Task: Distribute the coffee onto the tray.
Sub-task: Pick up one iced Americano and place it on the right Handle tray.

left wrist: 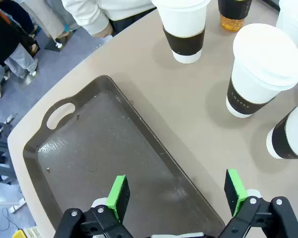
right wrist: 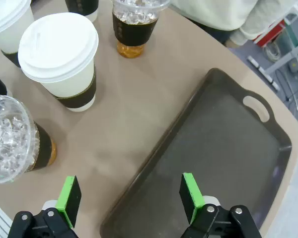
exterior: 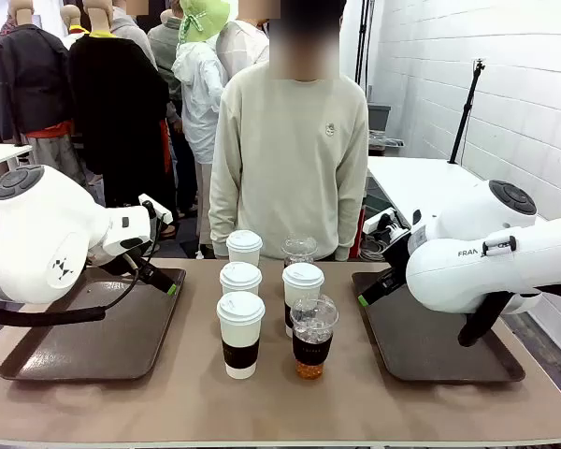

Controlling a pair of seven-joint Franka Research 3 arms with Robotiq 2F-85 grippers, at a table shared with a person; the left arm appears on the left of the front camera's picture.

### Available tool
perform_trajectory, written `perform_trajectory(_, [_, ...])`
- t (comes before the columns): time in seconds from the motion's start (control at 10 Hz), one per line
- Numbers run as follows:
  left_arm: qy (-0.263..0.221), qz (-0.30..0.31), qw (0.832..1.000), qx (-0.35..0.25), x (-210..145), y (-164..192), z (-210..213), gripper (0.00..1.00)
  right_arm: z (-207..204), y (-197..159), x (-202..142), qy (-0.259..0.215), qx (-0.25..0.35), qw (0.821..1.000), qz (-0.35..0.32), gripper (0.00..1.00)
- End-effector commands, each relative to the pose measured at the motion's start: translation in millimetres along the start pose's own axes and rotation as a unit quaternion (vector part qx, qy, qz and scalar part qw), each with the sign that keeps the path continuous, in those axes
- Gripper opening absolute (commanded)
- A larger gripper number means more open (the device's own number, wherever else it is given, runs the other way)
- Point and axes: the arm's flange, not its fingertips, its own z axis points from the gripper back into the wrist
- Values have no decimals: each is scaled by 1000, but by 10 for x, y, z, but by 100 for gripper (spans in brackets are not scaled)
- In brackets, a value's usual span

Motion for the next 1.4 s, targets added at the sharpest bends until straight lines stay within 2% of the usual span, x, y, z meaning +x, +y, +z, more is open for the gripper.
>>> perform_trajectory(0.0, [1, -1, 1000, 3, -1, 10, 0, 100, -13, -3, -6, 1, 1, 1000, -1, 100])
perform_trajectory(0.9, [0, 0, 1000, 0, 0, 0, 0, 100, 0, 0, 0, 0, 0, 1000, 0, 100])
perform_trajectory(1.3, [-55, 6, 998, -9, 290, 178, 673, 100, 603, -211, 102, -60, 44, 997, 8, 100])
